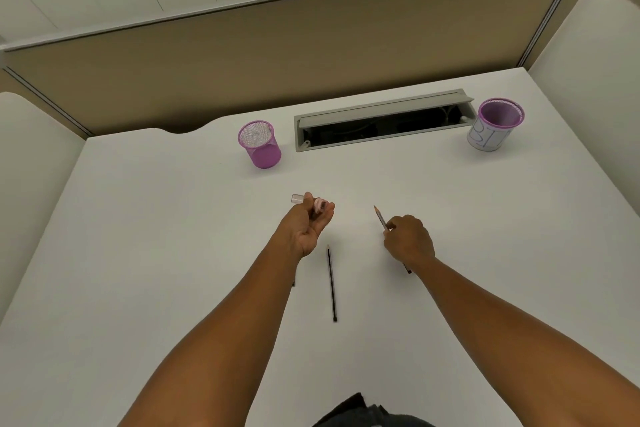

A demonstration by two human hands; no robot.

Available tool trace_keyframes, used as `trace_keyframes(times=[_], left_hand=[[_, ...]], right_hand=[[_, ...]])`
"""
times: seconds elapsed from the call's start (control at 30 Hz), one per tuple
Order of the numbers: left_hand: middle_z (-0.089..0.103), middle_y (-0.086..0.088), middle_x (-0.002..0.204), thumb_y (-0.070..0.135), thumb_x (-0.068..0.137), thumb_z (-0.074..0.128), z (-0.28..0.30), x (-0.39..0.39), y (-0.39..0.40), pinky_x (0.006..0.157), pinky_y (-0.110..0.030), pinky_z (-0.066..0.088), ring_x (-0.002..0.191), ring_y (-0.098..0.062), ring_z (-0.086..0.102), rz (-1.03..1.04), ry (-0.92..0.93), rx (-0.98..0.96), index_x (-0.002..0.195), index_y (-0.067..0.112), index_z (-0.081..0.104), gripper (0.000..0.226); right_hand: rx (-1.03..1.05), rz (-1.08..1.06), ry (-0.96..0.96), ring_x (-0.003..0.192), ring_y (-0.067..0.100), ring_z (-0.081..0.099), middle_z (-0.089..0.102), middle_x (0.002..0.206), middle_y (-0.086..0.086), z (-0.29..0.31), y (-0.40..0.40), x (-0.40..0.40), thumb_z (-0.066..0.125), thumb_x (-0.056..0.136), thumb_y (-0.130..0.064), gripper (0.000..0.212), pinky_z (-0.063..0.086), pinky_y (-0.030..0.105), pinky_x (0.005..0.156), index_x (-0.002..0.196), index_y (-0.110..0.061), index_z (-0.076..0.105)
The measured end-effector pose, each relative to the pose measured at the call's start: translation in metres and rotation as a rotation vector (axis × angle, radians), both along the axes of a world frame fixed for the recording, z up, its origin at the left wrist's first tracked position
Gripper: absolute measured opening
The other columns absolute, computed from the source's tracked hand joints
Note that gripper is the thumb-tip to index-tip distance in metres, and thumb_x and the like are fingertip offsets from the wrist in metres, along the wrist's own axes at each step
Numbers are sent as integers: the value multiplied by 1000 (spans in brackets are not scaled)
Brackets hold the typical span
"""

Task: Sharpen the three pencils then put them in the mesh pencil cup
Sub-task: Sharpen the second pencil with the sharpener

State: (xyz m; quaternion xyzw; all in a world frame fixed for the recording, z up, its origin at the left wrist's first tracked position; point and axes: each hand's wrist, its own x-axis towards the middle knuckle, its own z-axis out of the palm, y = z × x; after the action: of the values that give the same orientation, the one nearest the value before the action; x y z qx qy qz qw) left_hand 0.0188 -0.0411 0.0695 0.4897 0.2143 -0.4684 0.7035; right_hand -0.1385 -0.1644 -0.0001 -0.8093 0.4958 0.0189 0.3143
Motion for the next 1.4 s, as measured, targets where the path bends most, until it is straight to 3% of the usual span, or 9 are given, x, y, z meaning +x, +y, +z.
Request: trace_keyframes(times=[0.1,0.23,0.6,0.73,0.93,1.4], left_hand=[[54,-13,87,19,100,50,-6,1,-3,99,-40,48,90,-26,62,-10,16,11,92,0,52,21],[56,-14,86,18,100,51,-12,2,-6,99,-40,48,83,-26,63,-10,35,19,92,0,53,21],[57,-15,87,19,100,52,-17,4,-9,95,-40,50,82,-27,64,-12,34,26,95,-2,52,21],[55,-14,88,19,100,51,-16,5,-10,95,-40,50,96,-27,61,-16,24,21,95,-1,52,20],[59,-15,88,20,100,52,-19,7,-11,92,-41,50,83,-27,64,-30,11,35,104,0,52,21],[57,-16,88,19,100,51,-21,9,-14,96,-42,49,83,-26,63,-14,17,27,96,0,51,20]], right_hand=[[-7,4,28,98,26,60,59,110,5,-6,-2,2,56,89,-21,22,46,31,75,109,-16,64],[-10,13,58,94,26,58,58,105,5,-12,-4,2,53,88,-18,17,49,33,75,101,-14,64],[-27,10,56,97,28,57,54,106,7,-20,-1,0,55,88,-17,14,43,30,73,99,-11,62],[-31,14,50,99,28,57,54,107,8,-19,-1,0,55,88,-17,15,43,31,76,100,-10,61],[-27,16,41,96,28,57,53,106,8,-19,-1,-1,56,88,-20,16,46,32,75,100,-10,59],[-21,15,45,91,26,57,52,102,5,-15,0,-1,59,87,-25,17,41,30,71,98,-12,58]])
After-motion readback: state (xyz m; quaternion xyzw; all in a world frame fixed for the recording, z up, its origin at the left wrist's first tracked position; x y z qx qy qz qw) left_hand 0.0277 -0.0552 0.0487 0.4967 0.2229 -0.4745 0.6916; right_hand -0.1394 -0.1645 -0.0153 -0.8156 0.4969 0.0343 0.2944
